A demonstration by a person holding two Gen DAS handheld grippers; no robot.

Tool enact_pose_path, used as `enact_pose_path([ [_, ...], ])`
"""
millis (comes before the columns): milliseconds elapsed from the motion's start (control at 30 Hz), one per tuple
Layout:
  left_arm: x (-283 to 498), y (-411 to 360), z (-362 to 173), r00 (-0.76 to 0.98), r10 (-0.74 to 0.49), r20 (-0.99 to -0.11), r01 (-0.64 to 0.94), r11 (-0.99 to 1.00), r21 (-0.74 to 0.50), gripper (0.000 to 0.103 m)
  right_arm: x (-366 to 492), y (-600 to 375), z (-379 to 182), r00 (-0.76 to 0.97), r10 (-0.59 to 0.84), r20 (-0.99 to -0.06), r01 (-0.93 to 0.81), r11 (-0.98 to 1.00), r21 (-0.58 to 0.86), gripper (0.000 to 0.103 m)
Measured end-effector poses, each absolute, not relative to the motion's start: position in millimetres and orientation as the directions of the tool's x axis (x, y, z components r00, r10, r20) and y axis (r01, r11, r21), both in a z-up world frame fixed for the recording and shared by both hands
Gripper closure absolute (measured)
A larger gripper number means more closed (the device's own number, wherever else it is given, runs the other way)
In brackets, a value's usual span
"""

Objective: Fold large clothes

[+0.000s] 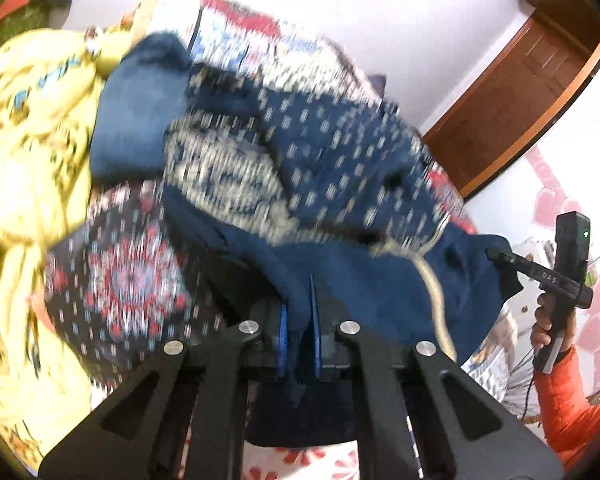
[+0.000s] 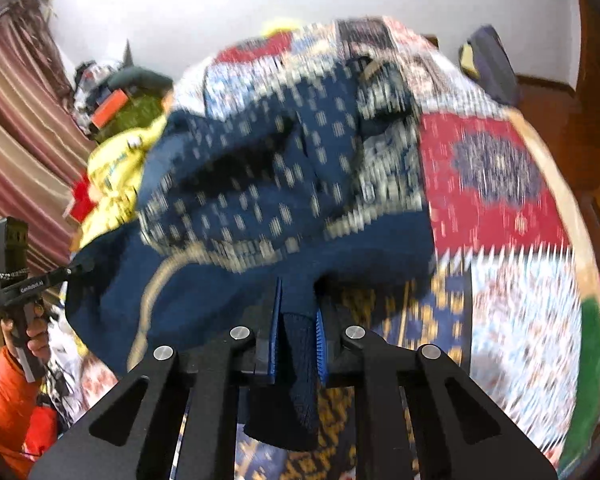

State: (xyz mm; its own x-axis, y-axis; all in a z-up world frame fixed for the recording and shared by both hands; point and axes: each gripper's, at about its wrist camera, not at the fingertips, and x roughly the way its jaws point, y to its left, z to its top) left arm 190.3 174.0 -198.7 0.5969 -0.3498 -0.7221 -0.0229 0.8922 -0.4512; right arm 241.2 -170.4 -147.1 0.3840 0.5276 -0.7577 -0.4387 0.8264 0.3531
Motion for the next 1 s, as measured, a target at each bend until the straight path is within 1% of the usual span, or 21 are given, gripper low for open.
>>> enact_pose_path([
  [100, 207.1, 180.1, -176.2, 0.636, -0.358, -0.684, -0.002, 0.886, -0.464, 0.095, 261.9, -165.0, -125.8, 0.427, 0.535, -0.729, -0.445, 0.826, 0.346, 0.091],
  [200, 226.1, 191.0, -155.3, 0.678, -0.335, -0.655, 0.007, 0.894, -0.449, 0.095, 287.2, -159.3, -108.2, 0.463, 0.532, -0.709, -0.447, 0.831, 0.331, 0.091],
  [300, 255.1, 204.3, -137.5, 0.722, -0.32, -0.613, 0.001, 0.887, -0.461, 0.095, 319.8, -154.0, -95.4, 0.5, 0.521, -0.691, -0.436, 0.841, 0.319, 0.091],
  [433, 304.3, 230.2, -132.1, 0.76, -0.24, -0.605, -0.082, 0.887, -0.454, 0.095, 367.1, -151.4, -89.3, 0.54, 0.496, -0.68, -0.388, 0.864, 0.322, 0.091],
  [567, 355.2, 252.9, -159.6, 0.741, -0.139, -0.657, -0.197, 0.89, -0.411, 0.095, 417.8, -141.6, -116.2, 0.532, 0.437, -0.725, -0.325, 0.896, 0.301, 0.091],
  [700, 391.7, 264.7, -210.6, 0.668, -0.11, -0.736, -0.286, 0.875, -0.391, 0.095, 454.2, -134.4, -156.4, 0.485, 0.372, -0.792, -0.272, 0.924, 0.267, 0.092],
  [733, 400.7, 266.4, -230.1, 0.64, -0.106, -0.761, -0.306, 0.874, -0.378, 0.095, 459.8, -134.7, -164.9, 0.47, 0.365, -0.803, -0.262, 0.927, 0.268, 0.092],
  [867, 422.2, 262.6, -278.3, 0.562, -0.122, -0.818, -0.312, 0.885, -0.346, 0.095, 471.1, -138.1, -196.2, 0.424, 0.362, -0.83, -0.247, 0.928, 0.279, 0.093],
  [1000, 424.7, 252.5, -280.2, 0.569, -0.086, -0.818, -0.275, 0.917, -0.287, 0.095, 468.5, -141.5, -193.4, 0.44, 0.37, -0.818, -0.29, 0.921, 0.261, 0.095],
])
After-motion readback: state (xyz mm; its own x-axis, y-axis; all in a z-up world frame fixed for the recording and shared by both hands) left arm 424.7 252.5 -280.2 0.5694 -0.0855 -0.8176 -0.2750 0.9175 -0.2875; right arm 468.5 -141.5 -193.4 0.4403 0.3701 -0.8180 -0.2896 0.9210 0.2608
